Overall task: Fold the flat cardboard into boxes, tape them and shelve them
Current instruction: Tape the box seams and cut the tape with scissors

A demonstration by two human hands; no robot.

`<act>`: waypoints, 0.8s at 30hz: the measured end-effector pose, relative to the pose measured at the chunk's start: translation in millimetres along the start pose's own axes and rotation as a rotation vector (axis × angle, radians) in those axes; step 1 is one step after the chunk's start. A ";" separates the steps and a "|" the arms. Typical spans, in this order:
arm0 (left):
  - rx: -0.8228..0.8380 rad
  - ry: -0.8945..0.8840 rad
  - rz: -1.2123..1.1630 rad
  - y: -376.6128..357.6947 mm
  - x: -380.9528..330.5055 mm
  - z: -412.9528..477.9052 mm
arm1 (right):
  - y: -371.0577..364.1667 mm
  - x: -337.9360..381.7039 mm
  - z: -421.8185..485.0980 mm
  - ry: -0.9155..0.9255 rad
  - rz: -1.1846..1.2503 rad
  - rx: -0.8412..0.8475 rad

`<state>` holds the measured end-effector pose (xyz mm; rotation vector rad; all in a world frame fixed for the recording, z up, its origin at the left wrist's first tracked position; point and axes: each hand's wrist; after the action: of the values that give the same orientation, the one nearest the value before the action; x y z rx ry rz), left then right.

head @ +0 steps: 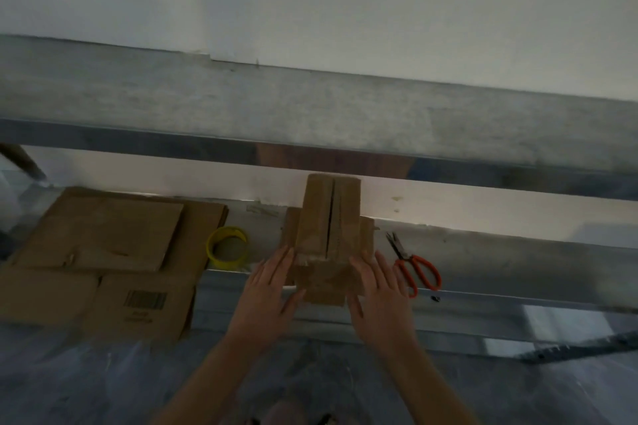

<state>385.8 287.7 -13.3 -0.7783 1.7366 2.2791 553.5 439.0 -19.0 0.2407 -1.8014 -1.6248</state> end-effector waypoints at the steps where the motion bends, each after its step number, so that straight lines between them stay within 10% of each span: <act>1: 0.004 0.043 -0.052 -3.1 -1.2 0.4 | -2.1 -1.9 -0.8 -0.010 0.063 0.055; 8: -0.182 0.241 -0.386 -21.5 -17.1 9.0 | -4.4 -2.8 5.0 -0.178 0.665 0.310; 24: -0.050 0.128 -0.258 8.0 12.8 53.6 | 1.0 -0.5 32.6 -0.196 0.511 0.184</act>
<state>355.5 333.1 -3.0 -1.1100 1.5290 2.1485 534.8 465.7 -17.6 -0.2893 -1.9578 -1.1541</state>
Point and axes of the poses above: each hand's wrist, its own z-axis towards the middle knuckle, its own y-axis out of the back of the hand, x = y × z, and after that the axes turned 15 degrees about -y, right-handed
